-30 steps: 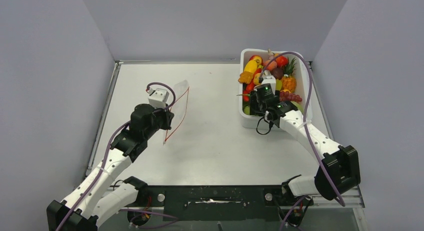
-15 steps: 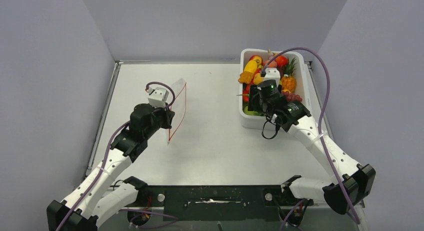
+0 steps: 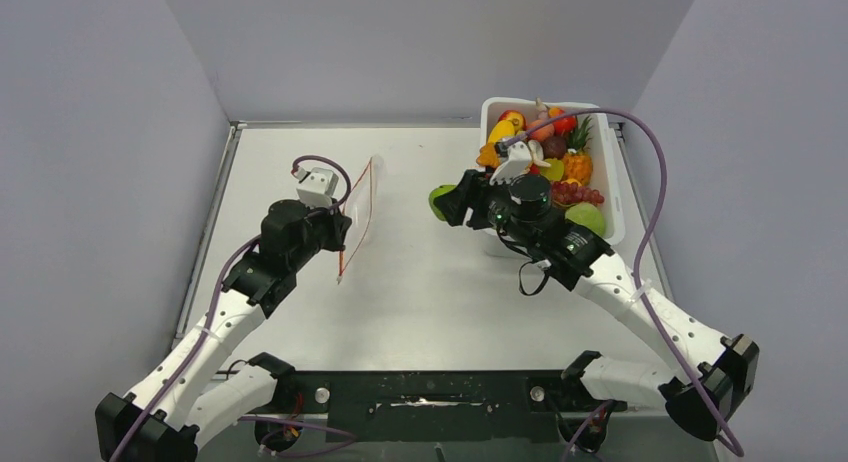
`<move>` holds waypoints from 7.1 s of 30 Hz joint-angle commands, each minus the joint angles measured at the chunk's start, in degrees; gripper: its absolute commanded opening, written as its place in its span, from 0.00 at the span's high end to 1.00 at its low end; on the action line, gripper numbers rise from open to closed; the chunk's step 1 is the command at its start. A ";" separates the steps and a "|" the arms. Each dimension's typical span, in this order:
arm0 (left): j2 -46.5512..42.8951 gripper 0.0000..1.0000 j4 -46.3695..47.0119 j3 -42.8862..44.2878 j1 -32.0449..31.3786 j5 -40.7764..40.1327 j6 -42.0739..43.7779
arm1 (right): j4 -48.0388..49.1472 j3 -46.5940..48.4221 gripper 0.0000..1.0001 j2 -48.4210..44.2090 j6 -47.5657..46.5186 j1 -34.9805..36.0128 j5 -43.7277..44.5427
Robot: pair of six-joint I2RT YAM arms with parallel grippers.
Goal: Place the food in the zip-top bag and seal the zipper
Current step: Pick up the fake vegetable from the bin, then place the fake vegetable in the zipper food storage bag, then pick up the fake vegetable from the bin.
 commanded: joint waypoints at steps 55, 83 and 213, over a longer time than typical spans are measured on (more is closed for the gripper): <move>0.75 1.00 6.94 -0.61 3.43 10.93 -4.97 | 37.44 1.26 0.45 16.31 23.87 11.15 -10.00; -0.87 1.00 11.84 -2.55 3.26 14.63 -9.57 | 17.58 1.50 0.42 17.96 17.54 8.15 5.63; -5.73 1.00 5.24 -3.16 4.88 16.40 0.63 | 6.88 5.65 0.43 24.91 -23.11 -27.61 -3.10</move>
